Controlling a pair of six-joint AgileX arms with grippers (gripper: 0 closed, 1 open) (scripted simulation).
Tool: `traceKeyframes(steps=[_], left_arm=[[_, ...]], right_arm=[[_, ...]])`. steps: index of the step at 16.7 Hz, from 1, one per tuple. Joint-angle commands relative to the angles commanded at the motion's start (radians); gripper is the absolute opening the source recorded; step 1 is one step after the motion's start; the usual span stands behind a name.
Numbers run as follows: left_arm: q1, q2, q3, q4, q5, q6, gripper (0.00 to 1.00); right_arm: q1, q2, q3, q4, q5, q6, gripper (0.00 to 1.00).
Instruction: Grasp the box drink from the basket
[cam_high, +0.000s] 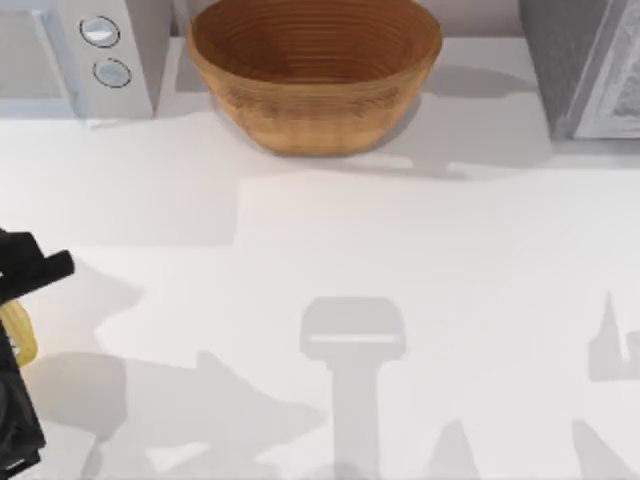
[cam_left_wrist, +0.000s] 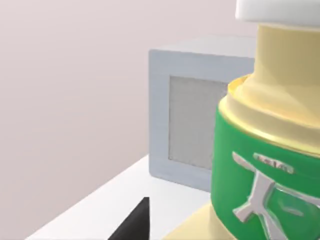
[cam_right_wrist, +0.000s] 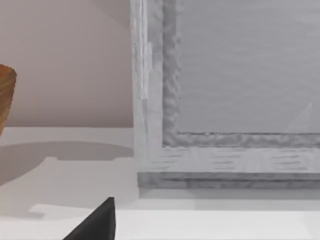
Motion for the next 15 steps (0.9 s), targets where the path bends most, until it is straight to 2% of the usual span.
traceKeyframes(steps=[9, 15], left_arm=[[0.0, 0.0, 0.0, 0.0, 0.0, 0.0, 0.98], [0.0, 0.0, 0.0, 0.0, 0.0, 0.0, 1.0]], right_arm=[[0.0, 0.0, 0.0, 0.0, 0.0, 0.0, 1.0], [0.0, 0.0, 0.0, 0.0, 0.0, 0.0, 1.0]])
